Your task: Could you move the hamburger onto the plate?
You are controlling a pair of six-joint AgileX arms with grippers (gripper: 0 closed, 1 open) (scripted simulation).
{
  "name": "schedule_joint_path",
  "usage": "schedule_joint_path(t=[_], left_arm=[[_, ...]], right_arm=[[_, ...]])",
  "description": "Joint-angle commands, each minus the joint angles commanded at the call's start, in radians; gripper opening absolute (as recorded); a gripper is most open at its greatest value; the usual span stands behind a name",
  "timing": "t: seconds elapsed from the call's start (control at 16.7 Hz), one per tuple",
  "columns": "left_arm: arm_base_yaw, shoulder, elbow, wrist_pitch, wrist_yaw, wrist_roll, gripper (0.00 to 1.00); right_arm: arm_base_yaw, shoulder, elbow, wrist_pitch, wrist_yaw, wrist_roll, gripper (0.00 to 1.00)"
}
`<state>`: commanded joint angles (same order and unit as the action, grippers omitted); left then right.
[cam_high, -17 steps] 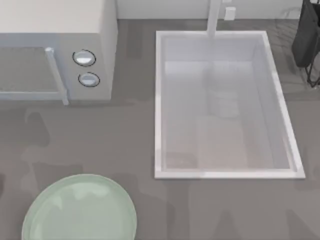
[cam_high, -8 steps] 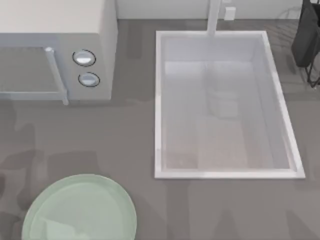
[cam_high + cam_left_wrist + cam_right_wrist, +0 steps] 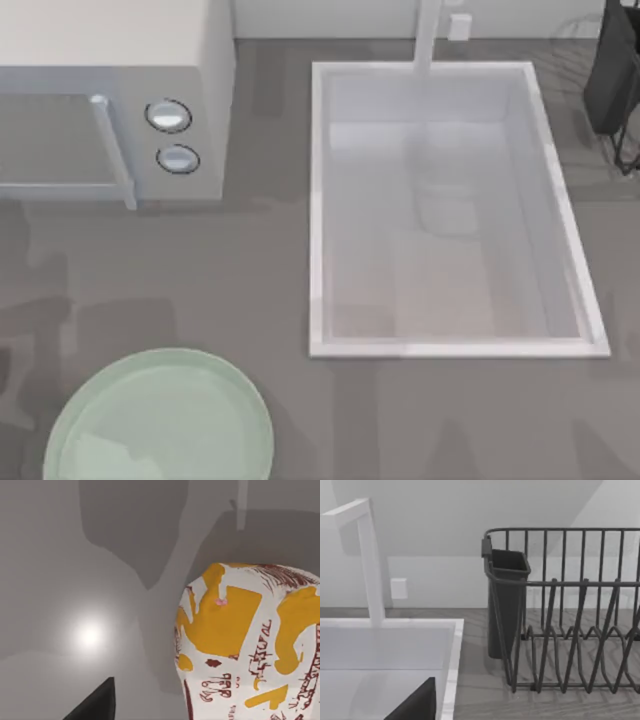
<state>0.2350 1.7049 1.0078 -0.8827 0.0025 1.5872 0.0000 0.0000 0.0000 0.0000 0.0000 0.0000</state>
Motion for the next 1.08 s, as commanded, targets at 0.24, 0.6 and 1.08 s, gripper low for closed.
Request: schedule_joint_path(t=[0.24,0.6,1.08], left_arm=[[0.002,0.088,-0.086,0.193,0.000,0.004,1.00],[0.003,0.128,-0.123,0.256,0.001,0.006,1.00],[0.003,0.128,-0.123,0.256,0.001,0.006,0.47]], right_arm=[[0.000,0.000,0.000,0.000,0.000,0.000,1.00],[0.000,0.000,0.000,0.000,0.000,0.000,1.00],[0.000,0.000,0.000,0.000,0.000,0.000,1.00]])
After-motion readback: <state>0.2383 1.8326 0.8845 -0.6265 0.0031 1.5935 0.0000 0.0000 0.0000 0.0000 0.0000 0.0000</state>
